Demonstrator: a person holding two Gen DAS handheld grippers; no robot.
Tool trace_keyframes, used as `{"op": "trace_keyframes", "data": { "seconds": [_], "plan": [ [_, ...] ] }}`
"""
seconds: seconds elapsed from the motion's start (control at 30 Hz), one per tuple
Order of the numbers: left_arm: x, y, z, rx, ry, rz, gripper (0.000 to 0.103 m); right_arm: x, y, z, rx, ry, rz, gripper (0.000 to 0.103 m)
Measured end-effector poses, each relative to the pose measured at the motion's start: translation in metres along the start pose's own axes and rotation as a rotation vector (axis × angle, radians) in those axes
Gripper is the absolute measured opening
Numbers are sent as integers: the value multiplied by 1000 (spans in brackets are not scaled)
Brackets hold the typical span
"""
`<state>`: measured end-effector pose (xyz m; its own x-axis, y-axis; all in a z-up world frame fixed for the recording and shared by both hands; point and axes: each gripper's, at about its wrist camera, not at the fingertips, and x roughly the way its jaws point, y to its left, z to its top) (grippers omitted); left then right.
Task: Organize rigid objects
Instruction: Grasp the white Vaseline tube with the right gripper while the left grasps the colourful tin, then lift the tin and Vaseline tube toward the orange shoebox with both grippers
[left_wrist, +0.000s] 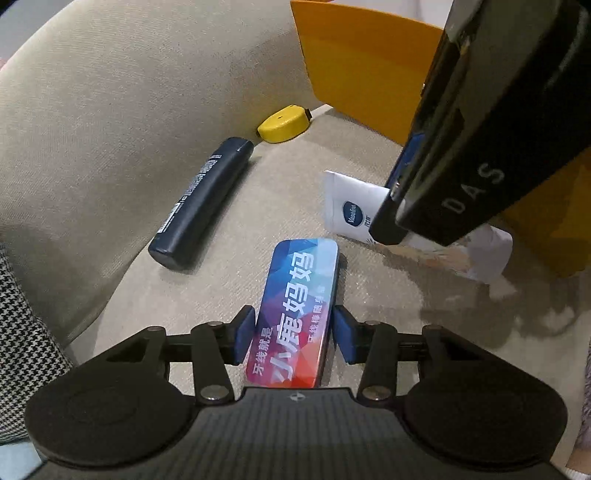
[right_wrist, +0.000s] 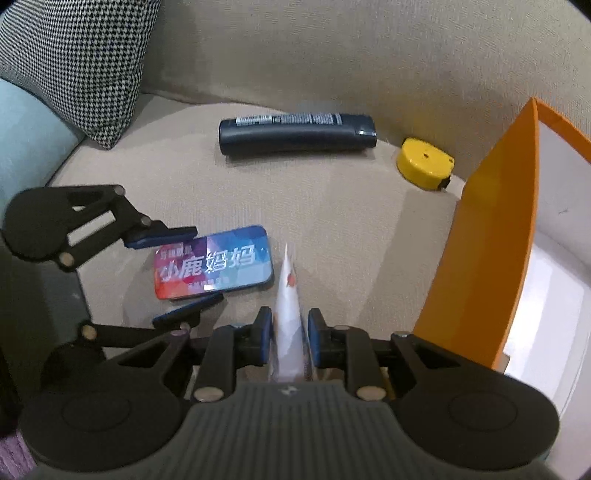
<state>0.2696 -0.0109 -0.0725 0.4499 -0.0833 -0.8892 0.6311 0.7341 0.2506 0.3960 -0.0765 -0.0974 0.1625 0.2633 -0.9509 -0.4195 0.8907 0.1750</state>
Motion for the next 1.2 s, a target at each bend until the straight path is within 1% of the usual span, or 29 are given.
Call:
{"op": "trace_keyframes", "data": {
  "seconds": [0.13, 0.2, 0.23, 0.27, 0.3, 0.33, 0.37, 0.43, 0.47, 0.57, 0.7, 0.73, 0.83, 1.0, 1.1, 1.2],
  "plan": [
    [-4, 3, 1, -16, 1, -5, 51, 2, -3, 4, 4, -3, 1, 22],
    [-7, 8, 0, -60, 9, -17, 50, 2, -3, 4, 7, -7, 5, 21],
    [-9, 10, -1, -83, 13, -23, 50, 1, -3, 3, 7, -10, 9, 19],
    [-12, 12, -2, -107, 14, -27, 43, 0, -3, 2, 8, -11, 14, 18],
    [-15, 14, -3, -125, 5, -32, 27, -1, -3, 1, 10, -14, 16, 18],
    [-19, 15, -2, -140, -6, -20, 25, -3, -3, 0, 13, -17, 18, 18],
    [-20, 18, -1, -169, 4, -22, 24, -4, -3, -1, 18, -20, 21, 18],
    [-20, 24, -2, -221, 13, -41, 24, -6, -3, -3, 28, -26, 26, 17],
    [-21, 26, -3, -240, 9, -38, 23, -7, -3, -4, 32, -28, 26, 17],
    [-24, 30, -4, -264, -4, -8, 19, -8, 0, -8, 44, -30, 23, 17],
    [-26, 41, -7, -305, 18, -27, 18, -12, 2, -14, 47, -36, 30, 17],
    [-26, 44, -7, -313, 25, -27, 18, -12, 2, -14, 51, -34, 32, 17],
    [-24, 51, -6, -321, 44, 9, 16, -9, 2, -13, 62, -31, 30, 17],
    [-15, 57, -7, -330, 66, -17, 16, -3, 2, -9, 59, -20, 44, 18],
    [-14, 56, -7, -337, 56, -11, 15, 1, 2, -6, 52, -12, 50, 18],
    [-21, 58, -9, -377, 35, -14, 15, 3, 3, -6, 56, -9, 48, 17]
  ]
}}
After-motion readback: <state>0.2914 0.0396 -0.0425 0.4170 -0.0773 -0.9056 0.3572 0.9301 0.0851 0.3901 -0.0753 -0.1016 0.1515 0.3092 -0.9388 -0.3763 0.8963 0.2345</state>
